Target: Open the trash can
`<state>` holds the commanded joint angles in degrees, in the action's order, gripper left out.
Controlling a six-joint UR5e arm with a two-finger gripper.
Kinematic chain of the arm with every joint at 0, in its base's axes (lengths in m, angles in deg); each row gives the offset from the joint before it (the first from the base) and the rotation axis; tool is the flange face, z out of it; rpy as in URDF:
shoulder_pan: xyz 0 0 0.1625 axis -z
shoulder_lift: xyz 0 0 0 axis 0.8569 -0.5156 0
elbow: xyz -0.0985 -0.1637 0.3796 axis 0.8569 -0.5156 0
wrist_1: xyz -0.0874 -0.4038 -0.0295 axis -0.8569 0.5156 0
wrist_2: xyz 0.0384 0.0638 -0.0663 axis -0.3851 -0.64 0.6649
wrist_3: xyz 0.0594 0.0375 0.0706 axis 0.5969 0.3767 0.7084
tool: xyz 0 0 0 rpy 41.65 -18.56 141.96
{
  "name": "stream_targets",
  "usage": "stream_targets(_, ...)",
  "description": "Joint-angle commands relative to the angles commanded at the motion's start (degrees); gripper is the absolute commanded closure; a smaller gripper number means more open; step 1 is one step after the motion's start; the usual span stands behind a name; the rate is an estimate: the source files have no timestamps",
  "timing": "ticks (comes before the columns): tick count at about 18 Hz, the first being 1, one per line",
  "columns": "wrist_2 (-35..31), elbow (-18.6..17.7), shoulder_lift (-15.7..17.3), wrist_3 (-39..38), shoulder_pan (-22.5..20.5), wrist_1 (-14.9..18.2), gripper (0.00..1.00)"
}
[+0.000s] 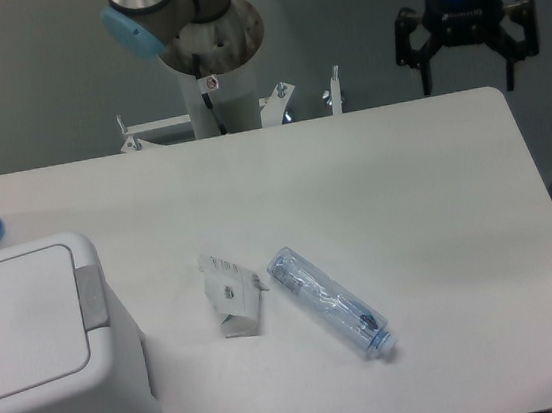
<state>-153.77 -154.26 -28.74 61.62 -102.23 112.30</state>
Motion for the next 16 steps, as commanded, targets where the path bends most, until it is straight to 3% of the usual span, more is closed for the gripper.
stream_targets(9, 0.1, -0.1, -0.2, -0.3, 0.0, 0.2, 0.0)
stream_targets(16, 0.7, 0.0, -0.3, -8.8, 0.2, 0.2, 0.0)
